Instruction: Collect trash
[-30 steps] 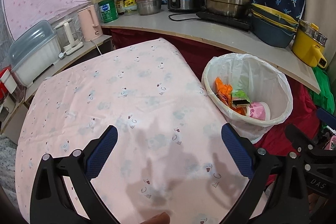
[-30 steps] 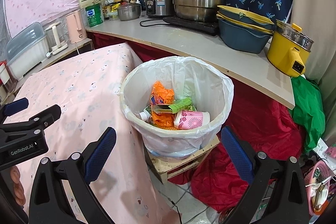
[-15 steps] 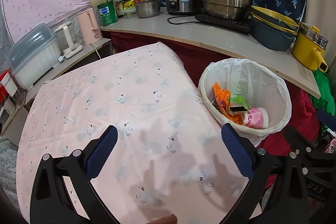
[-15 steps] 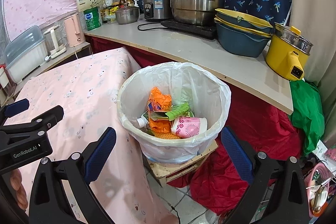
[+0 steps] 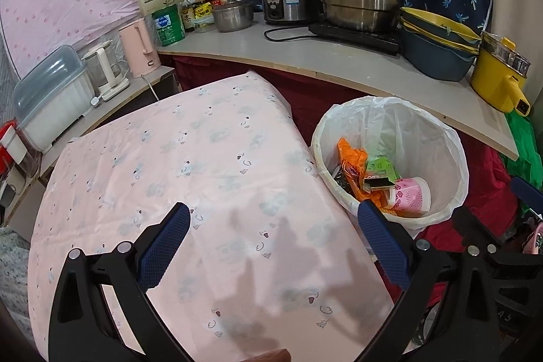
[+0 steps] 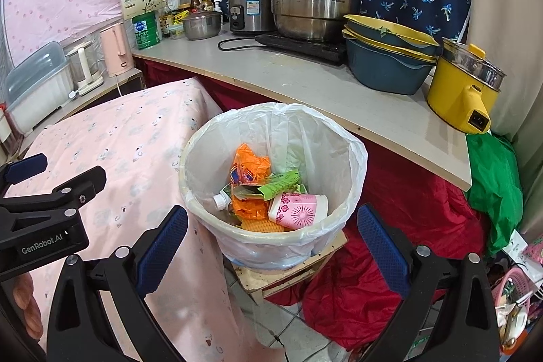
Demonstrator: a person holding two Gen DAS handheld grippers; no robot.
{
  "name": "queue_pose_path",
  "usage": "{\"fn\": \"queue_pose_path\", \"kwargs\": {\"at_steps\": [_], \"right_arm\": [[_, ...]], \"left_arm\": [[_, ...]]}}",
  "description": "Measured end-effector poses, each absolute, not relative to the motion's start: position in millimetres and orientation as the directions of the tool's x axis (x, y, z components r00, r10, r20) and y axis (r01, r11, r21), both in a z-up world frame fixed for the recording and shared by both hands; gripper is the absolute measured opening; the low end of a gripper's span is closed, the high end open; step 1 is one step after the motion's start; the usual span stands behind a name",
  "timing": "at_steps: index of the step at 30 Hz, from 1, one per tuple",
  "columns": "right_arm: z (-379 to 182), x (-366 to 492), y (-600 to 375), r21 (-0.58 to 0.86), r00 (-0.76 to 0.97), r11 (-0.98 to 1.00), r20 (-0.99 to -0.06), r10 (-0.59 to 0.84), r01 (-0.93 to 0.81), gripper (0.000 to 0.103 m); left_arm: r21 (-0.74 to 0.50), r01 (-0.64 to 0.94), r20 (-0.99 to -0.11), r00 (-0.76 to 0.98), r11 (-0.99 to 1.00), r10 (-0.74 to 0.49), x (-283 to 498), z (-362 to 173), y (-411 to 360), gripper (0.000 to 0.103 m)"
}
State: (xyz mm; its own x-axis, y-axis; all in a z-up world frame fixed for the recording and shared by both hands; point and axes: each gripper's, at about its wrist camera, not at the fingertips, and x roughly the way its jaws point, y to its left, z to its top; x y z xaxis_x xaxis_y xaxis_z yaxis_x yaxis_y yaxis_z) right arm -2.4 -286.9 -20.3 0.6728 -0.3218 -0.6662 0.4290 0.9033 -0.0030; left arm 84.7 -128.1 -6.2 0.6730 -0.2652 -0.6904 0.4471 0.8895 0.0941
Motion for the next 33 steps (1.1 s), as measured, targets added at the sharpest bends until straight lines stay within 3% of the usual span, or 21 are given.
{"fn": "queue_pose_path", "kwargs": {"at_steps": [33], "right_arm": [[-29.1,-1.4,-291.4,0.007,0.671,0.905,-0.674,-0.309,0.424,0.097]], "left_arm": [[0.109,0.437,-0.687,0.682,0.893,-0.250,81.0,-9.8,-137.7,0.095]]}}
